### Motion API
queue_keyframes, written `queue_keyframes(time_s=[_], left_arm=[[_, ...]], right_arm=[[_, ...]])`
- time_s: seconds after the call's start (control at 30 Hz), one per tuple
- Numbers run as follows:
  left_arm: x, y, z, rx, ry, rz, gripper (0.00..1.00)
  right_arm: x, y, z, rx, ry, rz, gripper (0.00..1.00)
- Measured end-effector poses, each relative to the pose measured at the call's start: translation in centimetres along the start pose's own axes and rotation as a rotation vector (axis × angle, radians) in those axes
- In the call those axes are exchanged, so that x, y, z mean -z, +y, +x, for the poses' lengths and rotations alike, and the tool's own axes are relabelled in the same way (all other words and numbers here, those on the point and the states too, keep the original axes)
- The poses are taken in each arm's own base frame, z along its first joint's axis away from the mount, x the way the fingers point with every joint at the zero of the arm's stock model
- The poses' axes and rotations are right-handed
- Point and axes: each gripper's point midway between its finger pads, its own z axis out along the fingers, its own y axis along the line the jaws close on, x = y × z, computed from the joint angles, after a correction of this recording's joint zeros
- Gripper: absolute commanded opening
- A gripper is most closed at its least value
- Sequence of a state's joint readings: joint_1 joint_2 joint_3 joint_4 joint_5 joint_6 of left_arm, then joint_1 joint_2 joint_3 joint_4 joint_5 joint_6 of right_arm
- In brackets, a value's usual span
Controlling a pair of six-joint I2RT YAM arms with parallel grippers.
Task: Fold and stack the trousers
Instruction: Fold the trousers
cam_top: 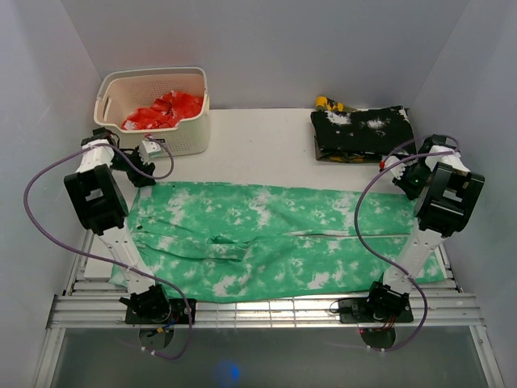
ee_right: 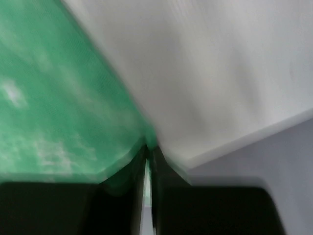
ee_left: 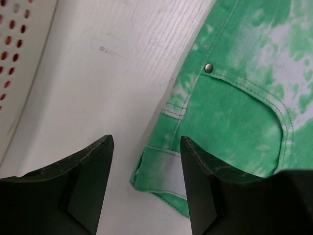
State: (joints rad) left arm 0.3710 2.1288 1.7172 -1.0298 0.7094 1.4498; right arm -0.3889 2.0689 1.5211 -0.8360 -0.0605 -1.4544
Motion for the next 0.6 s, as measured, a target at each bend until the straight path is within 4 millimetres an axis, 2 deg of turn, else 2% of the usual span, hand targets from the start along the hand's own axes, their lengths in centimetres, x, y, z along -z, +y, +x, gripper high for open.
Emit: queue_keyframes(time_s=[0.2, 0.3, 0.33, 0.43, 0.47, 0.53, 0.57, 0.6], left_arm=[[-2.0, -0.4, 2.3, 0.0, 0.041, 0.057, 0.67], [-2.6, -0.7, 3.0, -0.009, 0.055, 0.079, 0.61], [-2.5, -0.9, 3.0, -0.013, 0.057, 0.084, 0.49], [-2.5, -1.6, 3.1, -0.011, 0.063, 0.11, 0.29], [-2.5, -1.8, 3.1, -0.009, 0.063, 0.117, 0.19], [-2.4, -1.9, 3.0, -0.008, 0.062, 0.123, 0.08], [-2.4, -1.9, 2.9, -0.006, 0.063, 0.124, 0.0], [-2.3, -1.8, 2.8, 0.001, 0.063, 0.122, 0.0]], right_arm=[[0.0, -0.1, 0.1, 0.145, 0.015, -0.008, 0.08], [0.0, -0.1, 0.2, 0.173, 0.022, -0.008, 0.08], [0.0, -0.1, 0.2, 0.182, 0.027, -0.008, 0.08], [0.0, -0.2, 0.1, 0.186, 0.032, -0.007, 0.08], [0.0, -0.2, 0.2, 0.185, 0.032, -0.007, 0.08], [0.1, -0.2, 0.2, 0.175, 0.034, -0.003, 0.08], [0.1, -0.3, 0.2, 0.165, 0.034, 0.0, 0.08], [0.2, -0.3, 0.1, 0.156, 0.032, 0.003, 0.08]])
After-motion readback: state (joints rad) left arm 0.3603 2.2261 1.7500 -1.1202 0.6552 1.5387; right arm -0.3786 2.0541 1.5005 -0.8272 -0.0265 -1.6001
